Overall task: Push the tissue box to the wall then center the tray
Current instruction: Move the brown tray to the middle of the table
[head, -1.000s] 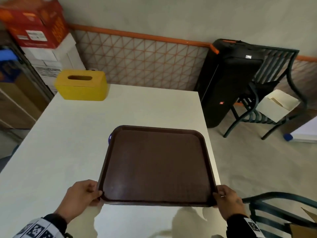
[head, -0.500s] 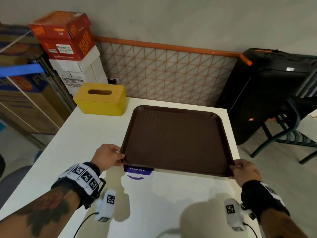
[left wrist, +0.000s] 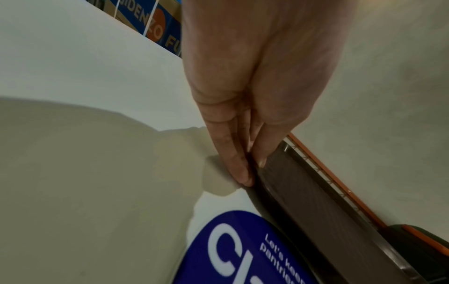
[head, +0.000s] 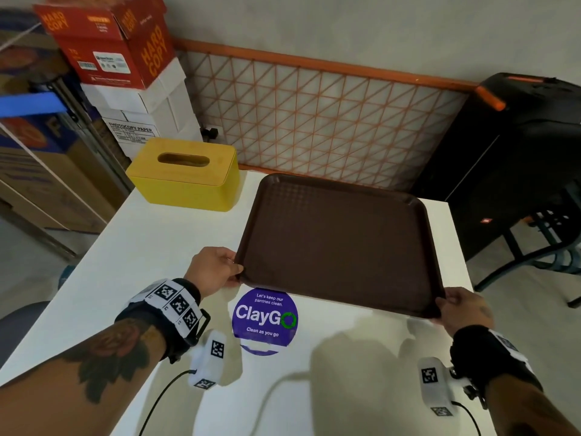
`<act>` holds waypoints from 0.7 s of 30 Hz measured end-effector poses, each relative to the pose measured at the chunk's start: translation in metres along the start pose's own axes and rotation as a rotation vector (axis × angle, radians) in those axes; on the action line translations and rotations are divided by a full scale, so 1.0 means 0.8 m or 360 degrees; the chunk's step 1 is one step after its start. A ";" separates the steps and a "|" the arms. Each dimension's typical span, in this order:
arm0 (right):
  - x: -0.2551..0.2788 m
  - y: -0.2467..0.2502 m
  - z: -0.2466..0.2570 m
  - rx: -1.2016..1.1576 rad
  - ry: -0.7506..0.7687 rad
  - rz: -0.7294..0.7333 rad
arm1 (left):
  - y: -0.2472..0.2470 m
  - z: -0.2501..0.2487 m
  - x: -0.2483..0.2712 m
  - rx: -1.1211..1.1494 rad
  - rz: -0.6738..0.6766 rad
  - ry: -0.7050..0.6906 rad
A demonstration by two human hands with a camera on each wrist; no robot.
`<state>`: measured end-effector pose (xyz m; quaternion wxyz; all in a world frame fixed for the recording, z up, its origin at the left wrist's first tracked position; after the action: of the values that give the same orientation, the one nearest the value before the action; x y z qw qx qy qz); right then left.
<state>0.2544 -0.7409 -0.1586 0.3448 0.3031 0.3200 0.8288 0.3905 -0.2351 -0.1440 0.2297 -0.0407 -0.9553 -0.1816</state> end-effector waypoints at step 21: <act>0.003 -0.015 -0.005 -0.0086 -0.0220 0.0156 | -0.014 0.002 0.004 0.0022 0.0121 -0.0061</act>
<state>0.2546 -0.7338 -0.1693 0.3332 0.3654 0.2577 0.8301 0.3853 -0.2446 -0.1476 0.2185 -0.0789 -0.9585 -0.1653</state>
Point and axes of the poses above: each hand's wrist, its own x-axis away from the middle knuckle, its own y-axis out of the back of the hand, z = x × y, the point moved 10 cm from there along -x, towards the middle knuckle, and after that the axes turned 2 degrees about -y, right-handed, at the moved point
